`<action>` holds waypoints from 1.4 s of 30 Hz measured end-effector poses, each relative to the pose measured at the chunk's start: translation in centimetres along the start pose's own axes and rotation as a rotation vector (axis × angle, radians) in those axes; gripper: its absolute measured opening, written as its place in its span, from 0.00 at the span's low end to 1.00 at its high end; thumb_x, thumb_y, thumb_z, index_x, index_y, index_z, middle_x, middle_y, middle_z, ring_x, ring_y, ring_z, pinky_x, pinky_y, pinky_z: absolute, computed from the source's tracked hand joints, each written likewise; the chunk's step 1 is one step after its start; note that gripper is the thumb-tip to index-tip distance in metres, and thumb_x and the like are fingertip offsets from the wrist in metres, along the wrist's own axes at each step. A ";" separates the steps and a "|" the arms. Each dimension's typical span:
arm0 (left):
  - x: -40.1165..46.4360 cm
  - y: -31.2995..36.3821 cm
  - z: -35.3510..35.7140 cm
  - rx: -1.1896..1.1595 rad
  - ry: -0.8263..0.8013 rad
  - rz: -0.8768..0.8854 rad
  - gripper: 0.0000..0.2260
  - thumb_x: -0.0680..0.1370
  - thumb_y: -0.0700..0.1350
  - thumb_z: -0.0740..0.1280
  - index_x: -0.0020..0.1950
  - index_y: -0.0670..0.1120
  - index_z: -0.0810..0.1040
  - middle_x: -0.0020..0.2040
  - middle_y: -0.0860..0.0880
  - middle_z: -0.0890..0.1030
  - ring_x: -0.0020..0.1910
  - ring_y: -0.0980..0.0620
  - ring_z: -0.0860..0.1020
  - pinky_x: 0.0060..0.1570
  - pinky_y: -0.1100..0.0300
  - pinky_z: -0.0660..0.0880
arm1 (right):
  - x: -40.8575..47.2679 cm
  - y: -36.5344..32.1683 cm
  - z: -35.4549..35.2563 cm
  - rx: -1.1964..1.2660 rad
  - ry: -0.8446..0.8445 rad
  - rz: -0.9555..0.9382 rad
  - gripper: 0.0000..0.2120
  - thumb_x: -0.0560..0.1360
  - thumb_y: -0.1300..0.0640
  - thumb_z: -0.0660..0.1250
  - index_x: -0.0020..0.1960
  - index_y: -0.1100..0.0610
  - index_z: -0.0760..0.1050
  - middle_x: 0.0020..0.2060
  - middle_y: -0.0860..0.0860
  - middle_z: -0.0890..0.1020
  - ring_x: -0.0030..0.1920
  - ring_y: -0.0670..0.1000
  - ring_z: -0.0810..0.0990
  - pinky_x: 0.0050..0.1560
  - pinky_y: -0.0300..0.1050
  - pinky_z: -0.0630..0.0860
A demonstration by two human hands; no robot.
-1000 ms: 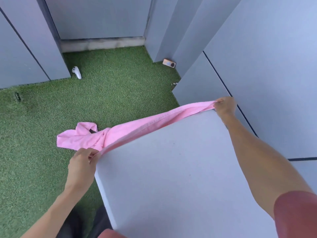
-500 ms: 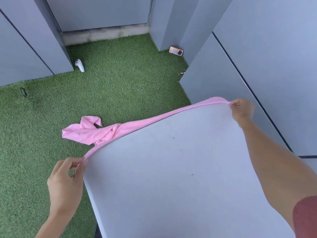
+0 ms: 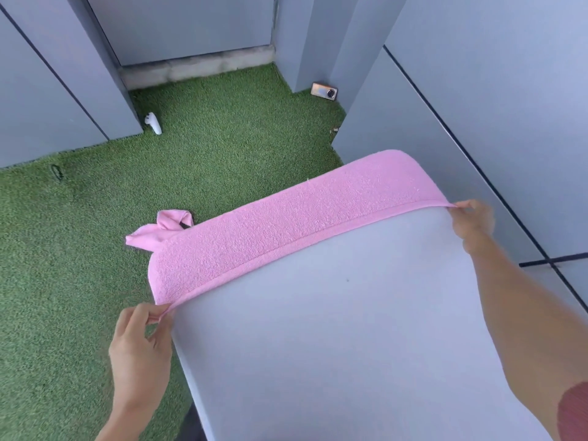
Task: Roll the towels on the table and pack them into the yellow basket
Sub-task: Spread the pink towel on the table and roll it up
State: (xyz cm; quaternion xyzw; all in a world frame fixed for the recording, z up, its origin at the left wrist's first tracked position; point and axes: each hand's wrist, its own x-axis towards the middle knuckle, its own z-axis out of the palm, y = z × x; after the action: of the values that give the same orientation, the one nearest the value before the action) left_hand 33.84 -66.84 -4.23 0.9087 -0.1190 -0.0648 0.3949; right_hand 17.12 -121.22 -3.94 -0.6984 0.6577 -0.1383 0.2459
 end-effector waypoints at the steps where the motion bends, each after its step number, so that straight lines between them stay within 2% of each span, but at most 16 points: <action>1: -0.9 -0.1 0.1 -0.002 0.004 0.003 0.07 0.74 0.34 0.69 0.45 0.46 0.76 0.44 0.43 0.75 0.45 0.73 0.71 0.44 0.82 0.65 | -0.5 0.8 -0.4 0.005 -0.005 0.010 0.10 0.75 0.55 0.69 0.54 0.58 0.80 0.52 0.60 0.82 0.49 0.56 0.78 0.44 0.43 0.68; 6: -6.5 -0.6 0.6 -0.023 0.019 0.026 0.07 0.73 0.33 0.70 0.43 0.43 0.76 0.42 0.45 0.76 0.44 0.72 0.72 0.44 0.82 0.65 | -2.8 6.0 -3.9 0.001 -0.013 0.049 0.10 0.76 0.55 0.69 0.55 0.58 0.79 0.54 0.60 0.81 0.56 0.60 0.78 0.44 0.43 0.67; 10: -12.6 -1.1 1.2 -0.053 0.020 0.023 0.06 0.74 0.34 0.70 0.42 0.42 0.75 0.42 0.45 0.76 0.45 0.69 0.73 0.44 0.82 0.66 | -5.2 10.7 -6.6 0.020 0.008 0.044 0.10 0.76 0.57 0.68 0.56 0.59 0.79 0.54 0.61 0.81 0.57 0.61 0.78 0.47 0.44 0.69; 12: -15.9 -1.4 1.3 -0.057 0.024 0.020 0.06 0.74 0.35 0.70 0.42 0.43 0.75 0.42 0.46 0.76 0.44 0.69 0.73 0.43 0.81 0.66 | -6.7 13.2 -8.0 0.032 0.017 0.035 0.09 0.76 0.58 0.67 0.56 0.59 0.79 0.54 0.61 0.81 0.56 0.61 0.78 0.49 0.46 0.71; 16: -22.6 -1.8 1.9 -0.056 0.033 0.007 0.07 0.74 0.36 0.71 0.43 0.47 0.75 0.42 0.48 0.77 0.44 0.70 0.73 0.44 0.80 0.65 | -8.7 18.8 -11.1 0.082 0.007 0.051 0.08 0.76 0.58 0.66 0.54 0.57 0.79 0.52 0.59 0.82 0.46 0.56 0.76 0.43 0.44 0.69; 21: -30.2 -1.7 3.0 -0.048 0.074 0.034 0.09 0.72 0.34 0.73 0.41 0.46 0.76 0.40 0.48 0.76 0.43 0.72 0.72 0.43 0.80 0.64 | -10.6 24.9 -14.3 0.155 0.008 0.075 0.07 0.76 0.58 0.65 0.53 0.55 0.78 0.47 0.55 0.80 0.47 0.54 0.76 0.45 0.43 0.69; 23: -32.9 -1.8 3.3 -0.061 0.097 0.043 0.06 0.73 0.42 0.73 0.41 0.47 0.76 0.40 0.48 0.76 0.43 0.71 0.72 0.43 0.80 0.64 | -11.5 26.8 -15.5 0.175 -0.005 0.070 0.06 0.76 0.58 0.65 0.51 0.53 0.78 0.46 0.53 0.79 0.47 0.53 0.75 0.45 0.43 0.69; 25: -35.7 -1.7 3.5 -0.075 0.111 0.034 0.07 0.72 0.51 0.67 0.42 0.48 0.75 0.40 0.49 0.76 0.43 0.72 0.72 0.43 0.79 0.64 | -12.3 28.8 -16.8 0.187 -0.019 0.052 0.04 0.75 0.59 0.65 0.47 0.51 0.76 0.45 0.53 0.79 0.47 0.53 0.75 0.45 0.43 0.69; 26: -37.2 -1.6 3.6 -0.076 0.114 0.031 0.06 0.73 0.50 0.68 0.42 0.49 0.75 0.40 0.49 0.77 0.43 0.72 0.72 0.43 0.79 0.64 | -12.6 29.9 -17.4 0.187 -0.022 0.047 0.04 0.75 0.59 0.65 0.46 0.51 0.76 0.45 0.53 0.79 0.47 0.53 0.75 0.45 0.43 0.69; 28: -40.4 -1.7 4.0 -0.063 0.116 0.026 0.07 0.74 0.42 0.72 0.41 0.48 0.75 0.41 0.48 0.77 0.42 0.72 0.72 0.42 0.79 0.65 | -13.2 32.1 -18.5 0.200 -0.028 0.050 0.05 0.75 0.59 0.66 0.42 0.50 0.75 0.44 0.53 0.79 0.45 0.53 0.76 0.43 0.43 0.69; 30: -43.5 -1.6 4.4 -0.034 0.127 0.041 0.07 0.73 0.37 0.71 0.41 0.47 0.75 0.40 0.47 0.77 0.43 0.69 0.73 0.41 0.78 0.66 | -13.8 34.4 -19.7 0.199 -0.018 0.042 0.08 0.75 0.58 0.66 0.38 0.50 0.73 0.45 0.53 0.79 0.45 0.54 0.76 0.43 0.44 0.70; 34: -50.1 -1.7 4.9 -0.032 0.101 -0.003 0.10 0.75 0.39 0.70 0.40 0.51 0.71 0.40 0.51 0.77 0.43 0.62 0.74 0.39 0.65 0.67 | -15.4 39.2 -22.2 0.178 -0.010 -0.035 0.04 0.76 0.58 0.65 0.43 0.50 0.74 0.46 0.55 0.79 0.45 0.54 0.75 0.44 0.44 0.70; 36: -53.7 -1.6 5.1 -0.051 0.102 -0.020 0.12 0.75 0.40 0.70 0.39 0.53 0.70 0.40 0.51 0.77 0.42 0.60 0.74 0.39 0.69 0.67 | -16.5 42.4 -23.7 0.169 -0.002 -0.064 0.02 0.76 0.58 0.65 0.47 0.52 0.75 0.48 0.59 0.81 0.44 0.54 0.75 0.43 0.45 0.70; 38: -57.5 -1.0 5.2 -0.067 0.116 -0.038 0.12 0.75 0.40 0.70 0.38 0.53 0.70 0.40 0.51 0.77 0.42 0.62 0.74 0.40 0.73 0.66 | -17.9 45.4 -25.2 0.165 0.004 -0.077 0.05 0.77 0.59 0.65 0.52 0.55 0.77 0.51 0.60 0.81 0.45 0.54 0.75 0.43 0.44 0.69; 42: -65.0 -0.6 5.7 -0.083 0.129 -0.087 0.10 0.75 0.40 0.70 0.39 0.51 0.72 0.39 0.50 0.78 0.40 0.63 0.74 0.39 0.74 0.67 | -20.6 50.7 -28.4 0.149 0.013 -0.086 0.09 0.78 0.59 0.64 0.56 0.61 0.77 0.53 0.62 0.80 0.44 0.56 0.74 0.42 0.44 0.66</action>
State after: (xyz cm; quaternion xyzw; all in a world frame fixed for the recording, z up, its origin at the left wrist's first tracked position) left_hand -29.90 -53.10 -6.97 0.8982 -0.0508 -0.0282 0.4357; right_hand -42.65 -106.21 -3.99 -0.7049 0.6165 -0.2021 0.2868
